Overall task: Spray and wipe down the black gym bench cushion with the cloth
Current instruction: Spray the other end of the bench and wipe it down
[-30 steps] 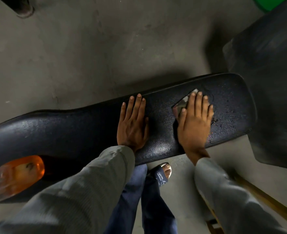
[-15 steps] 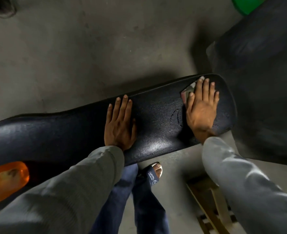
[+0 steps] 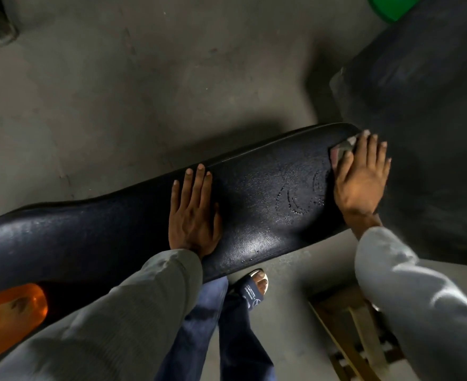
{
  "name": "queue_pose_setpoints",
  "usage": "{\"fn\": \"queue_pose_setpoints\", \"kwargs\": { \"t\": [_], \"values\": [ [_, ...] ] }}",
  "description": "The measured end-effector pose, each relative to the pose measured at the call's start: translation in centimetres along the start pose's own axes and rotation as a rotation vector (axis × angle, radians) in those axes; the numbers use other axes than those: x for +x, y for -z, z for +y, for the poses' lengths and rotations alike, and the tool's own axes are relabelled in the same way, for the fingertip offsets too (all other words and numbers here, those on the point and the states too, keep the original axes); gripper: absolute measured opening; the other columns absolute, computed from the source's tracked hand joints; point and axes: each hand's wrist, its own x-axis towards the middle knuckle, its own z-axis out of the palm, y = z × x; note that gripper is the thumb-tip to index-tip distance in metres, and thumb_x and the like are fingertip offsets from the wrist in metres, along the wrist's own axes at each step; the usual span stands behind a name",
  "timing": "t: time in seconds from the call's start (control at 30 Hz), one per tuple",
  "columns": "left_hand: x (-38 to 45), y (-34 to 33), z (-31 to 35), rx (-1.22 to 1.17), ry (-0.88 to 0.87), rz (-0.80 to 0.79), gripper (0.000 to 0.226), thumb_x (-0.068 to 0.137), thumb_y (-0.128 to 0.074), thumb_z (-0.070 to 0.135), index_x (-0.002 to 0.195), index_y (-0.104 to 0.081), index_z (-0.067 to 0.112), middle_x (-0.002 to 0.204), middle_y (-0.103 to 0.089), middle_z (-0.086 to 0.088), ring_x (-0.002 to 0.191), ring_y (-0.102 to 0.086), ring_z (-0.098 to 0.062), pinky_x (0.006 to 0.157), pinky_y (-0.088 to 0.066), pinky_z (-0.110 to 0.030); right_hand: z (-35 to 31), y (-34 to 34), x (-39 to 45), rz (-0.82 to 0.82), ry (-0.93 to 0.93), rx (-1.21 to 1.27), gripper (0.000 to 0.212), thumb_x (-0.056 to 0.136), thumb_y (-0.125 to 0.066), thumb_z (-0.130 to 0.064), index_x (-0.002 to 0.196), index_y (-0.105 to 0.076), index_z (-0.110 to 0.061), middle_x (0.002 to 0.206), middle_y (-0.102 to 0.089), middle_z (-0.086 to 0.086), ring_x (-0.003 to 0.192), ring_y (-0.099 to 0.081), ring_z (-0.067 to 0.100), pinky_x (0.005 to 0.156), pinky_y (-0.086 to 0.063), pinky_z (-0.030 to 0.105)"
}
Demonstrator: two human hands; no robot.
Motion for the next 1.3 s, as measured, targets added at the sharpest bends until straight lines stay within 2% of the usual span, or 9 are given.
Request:
{"fn": "queue_pose_setpoints", "kwargs": {
  "t": [0.1, 0.27, 0.4, 0.53, 0.73, 0.9, 1.03, 1.13, 1.3],
  "values": [
    [0.1, 0.0, 0.1, -0.006, 0.001, 0.008, 0.07, 0.101, -0.044, 0.034, 0.165, -0.031, 0.01, 0.177, -0.018, -0.008, 0.165, -0.015, -0.028, 0.133, -0.013, -0.054, -2.9, -0.5, -3.1, -0.018, 0.068, -0.025, 0.064, 0.115, -0.022, -0.04, 0.172, -0.024, -0.014, 0.18, -0.026, 0.009, 0.167, -0.021, 0.032, 0.135, -0.014, 0.052],
    [0.1, -0.2, 0.0, 0.015, -0.007, 0.007, 0.069, 0.102, -0.045, 0.034, 0.165, -0.031, 0.01, 0.177, -0.019, -0.008, 0.165, -0.015, -0.028, 0.133, -0.014, -0.055, -4.9, -1.5, 2.2, -0.027, 0.247, 0.036, 0.061, 0.115, -0.028, -0.039, 0.169, -0.034, -0.014, 0.177, -0.031, 0.011, 0.167, -0.023, 0.033, 0.136, -0.017, 0.054],
    [0.1, -0.1, 0.0, 0.015, -0.007, 0.006, 0.071, 0.101, -0.047, 0.034, 0.165, -0.03, 0.009, 0.177, -0.018, -0.009, 0.165, -0.014, -0.028, 0.133, -0.014, -0.055, -0.9, -0.9, 3.3, -0.014, 0.094, 0.045, 0.063, 0.115, -0.024, -0.041, 0.171, -0.029, -0.015, 0.177, -0.03, 0.013, 0.166, -0.023, 0.036, 0.135, -0.02, 0.056],
    [0.1, -0.2, -0.1, 0.012, -0.006, 0.0, 0.073, 0.099, -0.049, 0.034, 0.165, -0.03, 0.009, 0.178, -0.017, -0.008, 0.166, -0.012, -0.028, 0.133, -0.012, -0.055, -0.2, -0.9, -2.5, 0.072, -0.094, 0.026, 0.061, 0.116, -0.025, -0.039, 0.172, -0.028, -0.014, 0.177, -0.031, 0.012, 0.166, -0.025, 0.035, 0.134, -0.02, 0.055],
    [0.2, -0.3, -0.1, 0.022, 0.001, -0.005, 0.073, 0.1, -0.048, 0.033, 0.166, -0.028, 0.01, 0.178, -0.016, -0.008, 0.166, -0.011, -0.027, 0.133, -0.01, -0.055, 1.0, -1.2, -4.8, -0.016, 0.084, -0.002, 0.061, 0.115, -0.023, -0.039, 0.173, -0.024, -0.017, 0.179, -0.026, 0.01, 0.167, -0.021, 0.032, 0.136, -0.015, 0.053],
    [0.1, -0.3, 0.1, 0.021, 0.004, -0.004, 0.072, 0.101, -0.046, 0.033, 0.166, -0.027, 0.009, 0.178, -0.016, -0.009, 0.166, -0.011, -0.027, 0.133, -0.011, -0.055, 0.7, -0.5, -7.5, 0.04, -0.144, 0.041, 0.063, 0.115, -0.023, -0.039, 0.172, -0.025, -0.012, 0.179, -0.026, 0.014, 0.167, -0.02, 0.037, 0.134, -0.019, 0.059],
    [0.0, -0.4, 0.1, 0.017, 0.01, 0.002, 0.07, 0.102, -0.044, 0.033, 0.166, -0.029, 0.009, 0.177, -0.018, -0.009, 0.166, -0.012, -0.027, 0.133, -0.012, -0.055, -3.4, -1.1, -12.3, -0.047, 0.014, 0.03, 0.063, 0.114, -0.026, -0.038, 0.172, -0.025, -0.012, 0.18, -0.022, 0.012, 0.168, -0.017, 0.034, 0.137, -0.01, 0.056],
    [0.1, -0.4, 0.2, 0.034, 0.005, 0.005, 0.068, 0.103, -0.041, 0.034, 0.166, -0.028, 0.009, 0.177, -0.017, -0.009, 0.165, -0.012, -0.027, 0.133, -0.013, -0.055, -4.2, -1.4, -8.7, -0.041, 0.097, 0.032, 0.063, 0.115, -0.024, -0.04, 0.173, -0.021, -0.015, 0.181, -0.02, 0.01, 0.169, -0.014, 0.031, 0.137, -0.009, 0.054],
    [0.1, -0.4, 0.2, 0.032, 0.005, 0.003, 0.067, 0.104, -0.039, 0.035, 0.166, -0.028, 0.01, 0.177, -0.018, -0.009, 0.165, -0.013, -0.028, 0.133, -0.013, -0.055, -1.5, -1.5, -5.4, 0.05, -0.168, 0.077, 0.064, 0.115, -0.026, -0.039, 0.173, -0.021, -0.014, 0.18, -0.023, 0.013, 0.168, -0.018, 0.036, 0.135, -0.015, 0.057]
  ]
}}
